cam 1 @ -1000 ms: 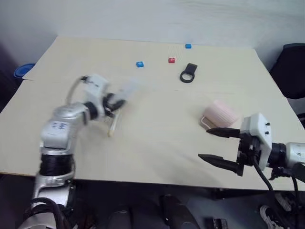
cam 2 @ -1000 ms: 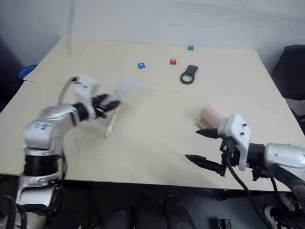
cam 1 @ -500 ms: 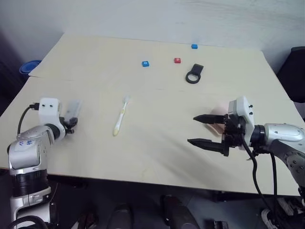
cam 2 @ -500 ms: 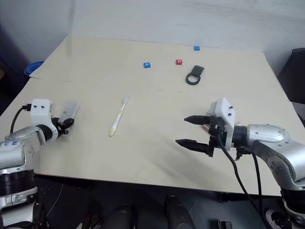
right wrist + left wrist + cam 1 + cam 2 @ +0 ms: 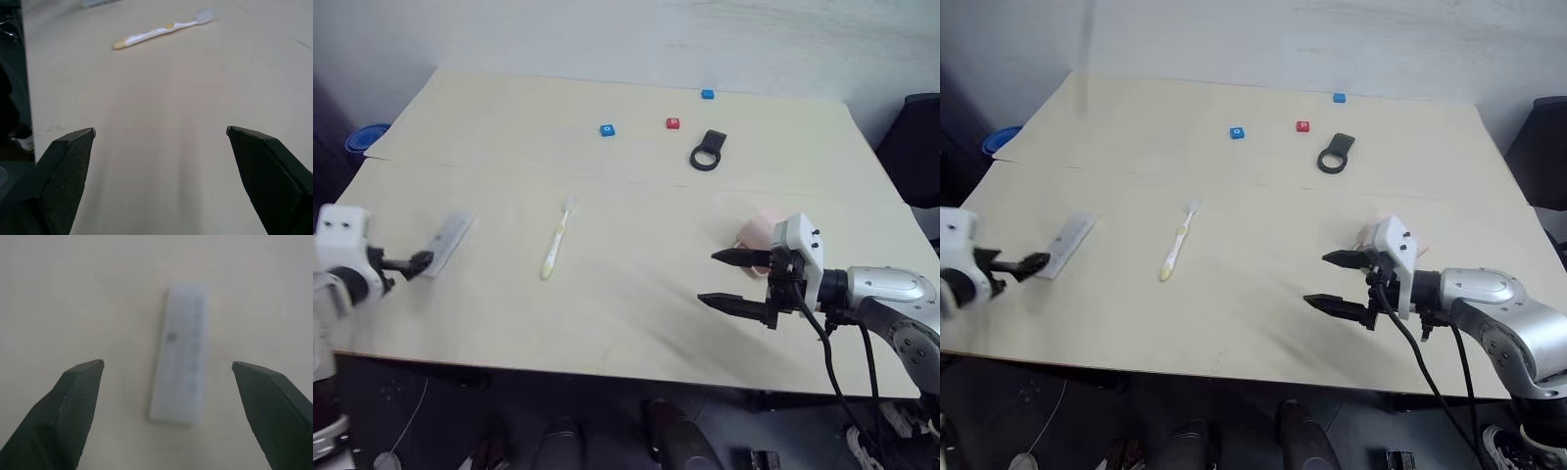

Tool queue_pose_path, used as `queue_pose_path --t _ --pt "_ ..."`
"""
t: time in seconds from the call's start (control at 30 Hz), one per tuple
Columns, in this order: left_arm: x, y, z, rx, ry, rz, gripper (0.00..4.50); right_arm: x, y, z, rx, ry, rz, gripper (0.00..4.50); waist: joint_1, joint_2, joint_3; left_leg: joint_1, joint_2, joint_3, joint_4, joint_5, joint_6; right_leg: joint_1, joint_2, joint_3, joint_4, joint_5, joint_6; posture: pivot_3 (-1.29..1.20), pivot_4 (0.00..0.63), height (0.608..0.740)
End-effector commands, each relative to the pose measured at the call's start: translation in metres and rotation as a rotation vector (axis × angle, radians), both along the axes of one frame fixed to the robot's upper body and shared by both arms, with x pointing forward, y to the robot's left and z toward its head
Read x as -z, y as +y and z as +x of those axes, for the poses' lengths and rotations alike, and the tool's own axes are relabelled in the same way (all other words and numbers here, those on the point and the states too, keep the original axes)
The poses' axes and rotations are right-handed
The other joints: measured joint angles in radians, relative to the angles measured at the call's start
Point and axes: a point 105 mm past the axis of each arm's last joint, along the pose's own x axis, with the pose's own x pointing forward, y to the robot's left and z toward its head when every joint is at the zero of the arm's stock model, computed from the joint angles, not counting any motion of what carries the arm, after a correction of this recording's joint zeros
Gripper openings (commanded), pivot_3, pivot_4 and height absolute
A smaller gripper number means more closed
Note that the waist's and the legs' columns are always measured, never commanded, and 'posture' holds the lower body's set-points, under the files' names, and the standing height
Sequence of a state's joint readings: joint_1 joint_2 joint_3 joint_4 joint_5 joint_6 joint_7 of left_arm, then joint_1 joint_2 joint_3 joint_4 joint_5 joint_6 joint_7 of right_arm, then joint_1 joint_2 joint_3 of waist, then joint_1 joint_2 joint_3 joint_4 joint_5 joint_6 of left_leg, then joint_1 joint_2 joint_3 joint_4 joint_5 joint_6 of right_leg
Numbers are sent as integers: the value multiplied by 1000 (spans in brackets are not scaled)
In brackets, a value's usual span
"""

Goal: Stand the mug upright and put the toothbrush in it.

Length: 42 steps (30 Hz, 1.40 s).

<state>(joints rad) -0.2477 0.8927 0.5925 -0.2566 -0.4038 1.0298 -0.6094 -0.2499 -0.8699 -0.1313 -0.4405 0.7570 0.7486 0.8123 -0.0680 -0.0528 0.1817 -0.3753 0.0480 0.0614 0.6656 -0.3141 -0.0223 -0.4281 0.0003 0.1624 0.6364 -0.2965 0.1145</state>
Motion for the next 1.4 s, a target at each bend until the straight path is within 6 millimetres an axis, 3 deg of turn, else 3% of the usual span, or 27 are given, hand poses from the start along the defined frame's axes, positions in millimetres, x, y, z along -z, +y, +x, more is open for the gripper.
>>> queue_pose_path --t 0.03,0.1,0.2,0.33,0.43,0.63,0.73,0.87,1.07,1.23,1.4 --pt "-38 -89 -25 553 -85 5 4483 2 -12 14 185 -37 -20 4315 4 0 0 0 -1 0 0 0 0 0 -1 -1 0 0 -1 0 150 740" --pt "-38 -122 -33 764 -54 20 4500 9 -9 17 260 -40 -30 4043 7 0 0 0 -2 0 0 0 0 1 -5 -6 -1 0 -1 0 150 740" --pt "-20 -158 -36 976 4 73 4500 20 5 16 339 -79 -73 3065 7 2 0 0 -3 1 -1 0 1 0 -2 -6 -1 0 -1 0 150 740" --pt "7 -176 -27 1104 28 200 4500 24 -5 28 549 -167 -164 3065 -13 4 0 0 -3 1 -1 0 0 -2 7 -3 0 0 -1 0 150 740" --pt "4 -186 -25 1184 4 190 4500 26 -16 34 637 -222 -253 3065 -18 4 0 0 -3 2 -1 0 -1 -2 8 -2 1 0 -1 0 150 740" --pt "2 -193 -14 1217 -23 208 4500 33 -19 43 629 -260 -351 3065 -19 4 0 0 -3 2 -1 0 0 -3 9 -2 1 -1 -1 0 150 740" --pt "9 -196 -18 1245 -28 232 4500 42 -16 56 606 -235 -379 3065 -22 4 0 0 -3 3 0 0 0 -3 9 -1 1 -1 0 0 150 740" --pt "4 -199 -22 1265 -52 199 4500 42 -21 76 553 -200 -418 3065 -18 4 0 0 -3 3 0 0 0 -3 9 -1 1 0 0 0 150 740" --pt "2 -200 -24 1254 -69 192 4500 56 -34 90 567 -69 -415 3065 -16 4 1 0 -3 2 0 0 0 -2 9 -2 1 0 0 0 150 740" --pt "3 -197 -23 1229 -69 201 4500 58 -42 89 567 -42 -412 3065 -16 4 0 0 -2 2 1 0 1 -1 8 -2 1 0 0 0 150 740" --pt "3 -195 -24 1218 -72 207 4500 48 -53 73 599 -57 -420 3065 -11 4 0 -1 -2 0 1 0 1 -1 7 -3 1 -1 1 0 150 740"
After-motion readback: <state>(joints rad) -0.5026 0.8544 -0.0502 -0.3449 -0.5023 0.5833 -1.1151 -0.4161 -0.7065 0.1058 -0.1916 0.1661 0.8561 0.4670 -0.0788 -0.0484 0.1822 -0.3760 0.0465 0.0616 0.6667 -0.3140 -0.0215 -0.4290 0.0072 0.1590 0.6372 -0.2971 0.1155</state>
